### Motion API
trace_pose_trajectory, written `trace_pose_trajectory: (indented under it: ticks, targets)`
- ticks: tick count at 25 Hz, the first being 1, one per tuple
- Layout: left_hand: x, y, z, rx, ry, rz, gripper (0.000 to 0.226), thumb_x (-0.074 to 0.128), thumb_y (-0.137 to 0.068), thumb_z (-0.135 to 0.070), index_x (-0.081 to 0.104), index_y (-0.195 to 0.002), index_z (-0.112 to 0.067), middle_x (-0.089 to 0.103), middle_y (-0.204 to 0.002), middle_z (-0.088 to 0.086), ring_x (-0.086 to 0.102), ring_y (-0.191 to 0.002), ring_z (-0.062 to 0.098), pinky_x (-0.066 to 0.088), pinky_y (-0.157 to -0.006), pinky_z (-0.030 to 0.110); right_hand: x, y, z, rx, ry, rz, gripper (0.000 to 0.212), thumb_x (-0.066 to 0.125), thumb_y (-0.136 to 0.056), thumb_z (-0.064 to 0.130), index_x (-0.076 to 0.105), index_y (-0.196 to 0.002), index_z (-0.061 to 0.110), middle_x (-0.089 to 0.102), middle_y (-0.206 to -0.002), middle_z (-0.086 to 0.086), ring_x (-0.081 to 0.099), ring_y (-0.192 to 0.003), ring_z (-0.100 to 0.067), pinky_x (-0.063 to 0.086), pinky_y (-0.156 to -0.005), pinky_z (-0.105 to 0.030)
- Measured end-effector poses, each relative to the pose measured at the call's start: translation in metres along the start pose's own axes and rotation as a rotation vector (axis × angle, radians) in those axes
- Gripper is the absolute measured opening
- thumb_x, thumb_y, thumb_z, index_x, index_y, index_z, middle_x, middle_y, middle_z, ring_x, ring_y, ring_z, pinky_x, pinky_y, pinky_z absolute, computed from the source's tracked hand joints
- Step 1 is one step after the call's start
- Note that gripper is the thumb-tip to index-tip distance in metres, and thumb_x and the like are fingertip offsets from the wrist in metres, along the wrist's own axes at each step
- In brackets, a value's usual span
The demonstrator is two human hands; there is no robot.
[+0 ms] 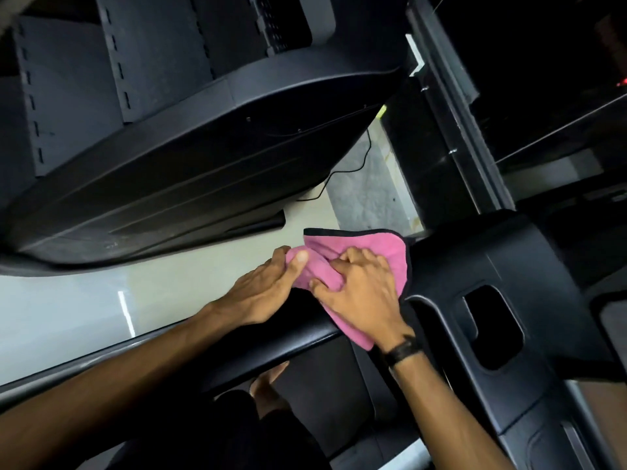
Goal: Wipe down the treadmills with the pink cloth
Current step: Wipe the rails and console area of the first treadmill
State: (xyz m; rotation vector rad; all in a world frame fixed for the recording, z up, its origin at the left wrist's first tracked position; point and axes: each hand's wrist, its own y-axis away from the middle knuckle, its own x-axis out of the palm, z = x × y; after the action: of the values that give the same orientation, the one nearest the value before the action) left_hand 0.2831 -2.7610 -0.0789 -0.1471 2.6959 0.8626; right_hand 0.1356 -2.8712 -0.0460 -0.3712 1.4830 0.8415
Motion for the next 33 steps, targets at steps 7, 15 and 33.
trace_pose_trajectory:
  ticks: [7,15,33]
  targets:
    - [0.033,-0.021,-0.048,-0.015,-0.031,-0.065,0.081,0.005,-0.09,-0.076,0.018,-0.155,-0.03,0.025,-0.163,-0.004,0.024,-0.149,0.018,0.014,-0.119,0.035,-0.036,-0.074,-0.125,0.343,0.132,0.07,0.07,0.048,-0.077,0.077,0.07,-0.113,0.02,0.072,-0.107,-0.014,0.065,-0.103,-0.032,0.044,-0.099,-0.044]
    - [0.065,-0.061,-0.089,0.01,0.063,-0.201,0.067,0.007,-0.093,-0.069,0.036,-0.141,-0.032,0.037,-0.133,-0.021,0.032,-0.139,0.009,0.018,-0.103,0.023,-0.038,-0.021,-0.161,0.147,-0.108,-0.123,0.057,0.053,-0.079,0.066,0.073,-0.115,0.026,0.065,-0.114,-0.004,0.055,-0.109,-0.026,0.037,-0.1,-0.041]
    - [0.081,-0.116,-0.121,0.003,0.136,-0.046,0.067,0.008,-0.097,-0.068,0.044,-0.142,-0.034,0.038,-0.152,-0.008,0.028,-0.146,0.016,0.014,-0.107,0.021,-0.031,-0.103,-0.17,0.243,0.109,0.108,0.058,0.049,-0.083,0.071,0.069,-0.115,0.027,0.068,-0.117,-0.003,0.059,-0.112,-0.025,0.035,-0.103,-0.043]
